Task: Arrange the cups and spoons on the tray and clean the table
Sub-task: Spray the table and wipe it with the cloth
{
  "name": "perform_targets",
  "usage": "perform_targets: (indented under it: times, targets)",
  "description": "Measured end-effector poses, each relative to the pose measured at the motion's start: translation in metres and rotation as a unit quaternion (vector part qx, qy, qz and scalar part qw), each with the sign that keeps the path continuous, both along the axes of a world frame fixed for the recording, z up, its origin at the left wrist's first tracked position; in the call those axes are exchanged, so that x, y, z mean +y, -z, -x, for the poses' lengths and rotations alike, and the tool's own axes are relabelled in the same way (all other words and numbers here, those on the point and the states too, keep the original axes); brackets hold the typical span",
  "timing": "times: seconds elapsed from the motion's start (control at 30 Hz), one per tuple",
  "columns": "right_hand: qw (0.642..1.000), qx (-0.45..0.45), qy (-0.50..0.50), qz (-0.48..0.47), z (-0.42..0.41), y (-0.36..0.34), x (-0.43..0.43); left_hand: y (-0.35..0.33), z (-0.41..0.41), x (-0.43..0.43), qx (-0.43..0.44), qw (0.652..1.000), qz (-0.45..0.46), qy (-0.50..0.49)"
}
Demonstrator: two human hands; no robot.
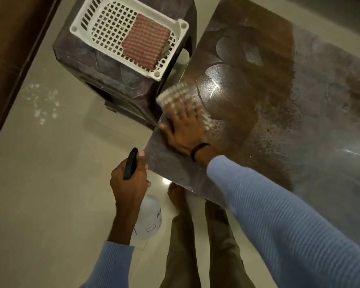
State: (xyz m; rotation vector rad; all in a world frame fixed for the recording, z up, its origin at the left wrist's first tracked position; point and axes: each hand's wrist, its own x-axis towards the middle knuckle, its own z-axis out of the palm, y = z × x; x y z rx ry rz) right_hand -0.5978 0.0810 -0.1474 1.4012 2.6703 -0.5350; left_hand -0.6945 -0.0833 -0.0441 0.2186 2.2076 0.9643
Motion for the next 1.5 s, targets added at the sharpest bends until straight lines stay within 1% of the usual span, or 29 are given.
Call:
perform_targets:
  times: [0.1,0.17,0.23,0.33,0.4,0.43,0.47,0.53,0.6,0.67,0.73,0.8,0.83,0.9,0.97,1.0,1.03,1.07,1.13,1.2,1.27,1.3,1.37,1.43,1.5]
  targets:
    - [0.989,-0.002,-0.146,0.021,-0.006,-0.001,-0.072,-0.003,0.002,-0.006,0.004,1.0,0.0,-0.002]
    - [0.981,-0.01,-0.19,0.04,-0.039,-0.002,-0.111,-0.004,0.003,-0.01,0.007,1.0,0.003,-0.003]
    - [0.986,-0.01,-0.16,0.05,-0.083,-0.002,-0.122,-0.005,0.006,-0.013,0.0,1.0,0.0,-0.011]
    - [0.998,-0.039,-0.023,0.034,-0.126,-0.003,-0.088,-0.003,0.01,-0.019,-0.001,1.0,-0.007,-0.014]
    - [0.996,-0.049,0.074,0.018,-0.106,-0.005,-0.057,0.0,0.01,-0.02,0.009,1.0,-0.004,-0.003]
    - [0.994,-0.042,0.104,0.01,-0.084,-0.005,-0.047,0.001,0.009,-0.02,0.009,1.0,-0.003,-0.002]
    - [0.993,-0.033,0.113,0.007,-0.059,-0.005,-0.042,0.001,0.008,-0.02,0.005,1.0,-0.004,-0.003]
    - [0.998,-0.016,0.063,0.01,-0.017,-0.003,-0.051,0.001,0.006,-0.021,-0.003,1.0,-0.002,-0.012]
    - [0.999,0.005,-0.029,0.017,0.0,0.0,-0.083,-0.002,0.004,-0.021,-0.007,1.0,0.001,-0.008]
    - [0.993,0.004,-0.108,0.039,-0.013,-0.003,-0.124,-0.008,0.002,-0.022,-0.011,1.0,-0.005,-0.002]
    - [0.989,-0.004,-0.139,0.049,-0.05,-0.003,-0.148,-0.012,0.001,-0.022,-0.009,1.0,-0.007,0.003]
    - [0.991,-0.014,-0.126,0.047,-0.099,-0.003,-0.151,-0.015,0.0,-0.021,-0.007,1.0,-0.009,0.001]
    - [0.993,-0.026,-0.104,0.04,-0.123,-0.004,-0.145,-0.015,0.0,-0.02,-0.009,1.0,-0.012,0.002]
    - [0.999,-0.043,-0.008,0.025,-0.152,-0.004,-0.12,-0.013,-0.003,-0.018,-0.006,1.0,-0.014,0.004]
    - [0.992,-0.047,0.113,0.026,-0.136,-0.008,-0.091,-0.009,-0.007,-0.014,0.0,1.0,-0.008,0.006]
    - [0.988,-0.039,0.15,0.021,-0.116,-0.008,-0.083,-0.007,-0.01,-0.012,0.003,1.0,-0.005,0.007]
    - [0.987,-0.027,0.155,0.021,-0.093,-0.008,-0.08,-0.006,-0.013,-0.01,0.007,1.0,-0.003,0.007]
    - [0.991,-0.012,0.129,0.024,-0.071,-0.006,-0.083,-0.005,-0.016,-0.007,0.013,1.0,-0.003,0.007]
    - [0.999,0.027,0.032,0.028,-0.045,0.002,-0.104,-0.003,-0.022,-0.004,0.027,1.0,-0.002,0.008]
    - [0.997,0.05,-0.049,0.041,-0.051,0.007,-0.137,-0.004,-0.027,-0.001,0.032,0.999,-0.003,0.01]
    - [0.993,0.043,-0.095,0.053,-0.082,0.006,-0.162,-0.008,-0.032,0.001,0.033,0.999,-0.001,0.008]
    - [0.993,0.038,-0.102,0.049,-0.104,0.005,-0.169,-0.01,-0.035,0.002,0.032,0.999,0.001,0.011]
    - [0.996,0.027,-0.068,0.042,-0.157,0.002,-0.17,-0.015,-0.04,0.003,0.022,1.0,-0.001,0.013]
    - [0.999,0.007,0.008,0.04,-0.204,-0.001,-0.15,-0.018,-0.045,0.004,0.011,1.0,-0.005,0.012]
    - [0.994,-0.018,0.1,0.047,-0.215,-0.003,-0.116,-0.018,-0.051,0.006,0.01,1.0,-0.004,0.012]
